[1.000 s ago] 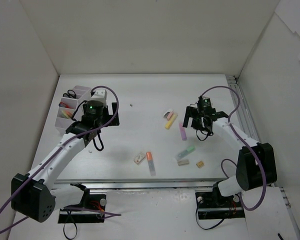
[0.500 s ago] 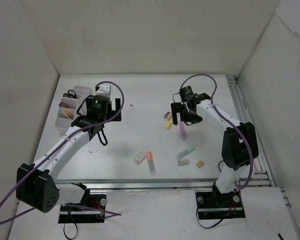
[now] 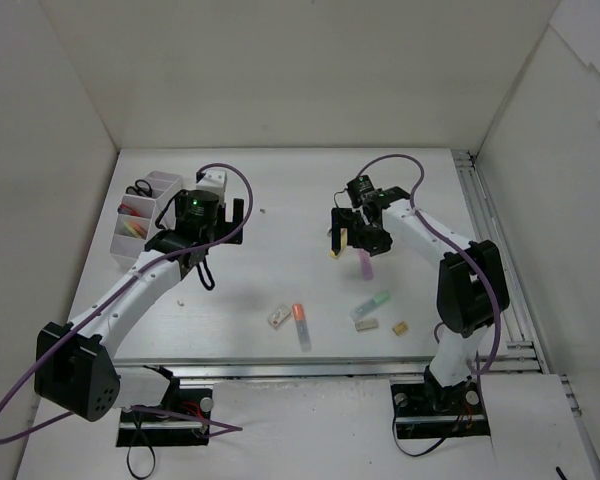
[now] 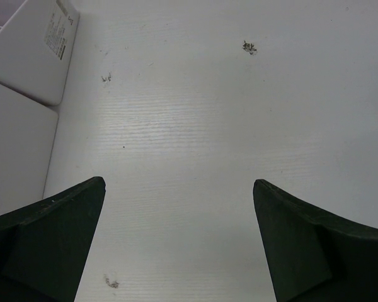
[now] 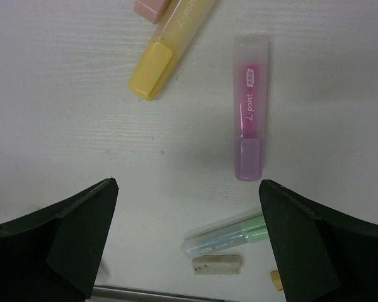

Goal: Sort the stationery into containers
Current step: Pick up the stationery from the center of the board.

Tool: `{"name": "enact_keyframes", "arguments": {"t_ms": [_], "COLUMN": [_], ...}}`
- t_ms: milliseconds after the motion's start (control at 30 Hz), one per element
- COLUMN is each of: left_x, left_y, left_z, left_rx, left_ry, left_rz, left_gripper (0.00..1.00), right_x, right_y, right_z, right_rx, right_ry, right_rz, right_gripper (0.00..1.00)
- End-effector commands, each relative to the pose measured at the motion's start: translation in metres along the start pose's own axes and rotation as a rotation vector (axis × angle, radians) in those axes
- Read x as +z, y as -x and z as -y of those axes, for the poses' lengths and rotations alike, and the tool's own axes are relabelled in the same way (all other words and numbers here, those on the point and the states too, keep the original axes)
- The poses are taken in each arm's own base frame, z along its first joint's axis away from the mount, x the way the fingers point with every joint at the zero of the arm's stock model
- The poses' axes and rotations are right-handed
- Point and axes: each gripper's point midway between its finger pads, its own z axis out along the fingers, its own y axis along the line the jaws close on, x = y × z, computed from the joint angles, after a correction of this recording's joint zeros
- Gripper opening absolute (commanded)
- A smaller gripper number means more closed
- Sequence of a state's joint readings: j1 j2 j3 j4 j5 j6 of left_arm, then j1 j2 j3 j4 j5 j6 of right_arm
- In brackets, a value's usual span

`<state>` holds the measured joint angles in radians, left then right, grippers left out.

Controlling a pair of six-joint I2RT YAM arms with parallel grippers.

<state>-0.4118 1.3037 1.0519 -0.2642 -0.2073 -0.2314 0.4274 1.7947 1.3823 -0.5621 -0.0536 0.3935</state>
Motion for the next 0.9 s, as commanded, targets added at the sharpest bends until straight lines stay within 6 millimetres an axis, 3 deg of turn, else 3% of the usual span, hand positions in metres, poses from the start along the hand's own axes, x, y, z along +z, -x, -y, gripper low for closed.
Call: {"name": "enact_keyframes", "arguments": {"t_ms": [0,400,667,767,867], "left_x": [-0.008,-0.011,-0.016,-0.017,-0.019], "left_y": [0.038,0.028,0.027,0.022,0.026], "left_z": [0.006,0.007,0.007,0.005,0.002], "left_rx": [0.003,-0.001,-0.013,-0.021,-0.01], "left_ry": [-0.026,-0.043,-0.049,-0.039,-0.026], "left_rz": [0.111,0.099,0.091,0.086,0.09], "left_gripper": [0.99,0.99,0.99,0.99,0.99], "right_x": [-0.005,-0.021,-0.032,-0.029,-0.02], "right_y": [0.001,0.029,0.037,0.041,0.045], "right_z": [-0.016,0.009,-0.014,-0.026,-0.026], "right_rx": [0.032,0.023,0.015,0.012,0.035], "right_ry": [0.045,-0.099,0.007,0.042,0.025], "right_rz": [-0.012,0.13,0.14,0.129,0.122], "right_gripper": [0.92,0.95,0.95,0.95,0.95]}}
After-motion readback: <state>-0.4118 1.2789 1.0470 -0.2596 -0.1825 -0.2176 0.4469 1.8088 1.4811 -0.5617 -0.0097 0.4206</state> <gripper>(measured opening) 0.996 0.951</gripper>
